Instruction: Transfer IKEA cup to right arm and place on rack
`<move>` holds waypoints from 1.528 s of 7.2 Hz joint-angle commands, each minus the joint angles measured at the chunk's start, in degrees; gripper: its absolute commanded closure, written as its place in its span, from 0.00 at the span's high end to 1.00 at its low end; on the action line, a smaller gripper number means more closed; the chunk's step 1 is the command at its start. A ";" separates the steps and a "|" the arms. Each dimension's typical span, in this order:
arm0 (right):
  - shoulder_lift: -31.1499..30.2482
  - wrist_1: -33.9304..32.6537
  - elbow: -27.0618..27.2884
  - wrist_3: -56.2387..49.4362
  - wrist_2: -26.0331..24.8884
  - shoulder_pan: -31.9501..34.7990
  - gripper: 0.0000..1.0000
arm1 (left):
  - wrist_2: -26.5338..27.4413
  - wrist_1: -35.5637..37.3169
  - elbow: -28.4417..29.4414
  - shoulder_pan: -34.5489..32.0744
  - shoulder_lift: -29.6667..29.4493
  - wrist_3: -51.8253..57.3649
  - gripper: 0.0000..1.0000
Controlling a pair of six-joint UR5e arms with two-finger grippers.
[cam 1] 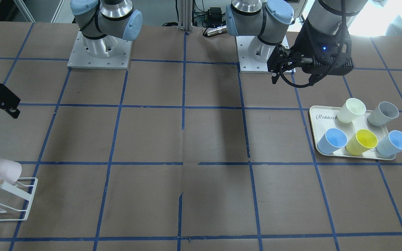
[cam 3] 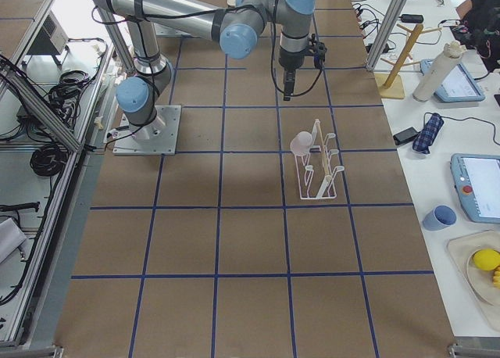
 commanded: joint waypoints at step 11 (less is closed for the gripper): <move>-1.84 8.73 -3.29 18.40 -3.20 20.05 1.00 | -0.17 -0.07 0.44 0.00 0.13 0.00 1.00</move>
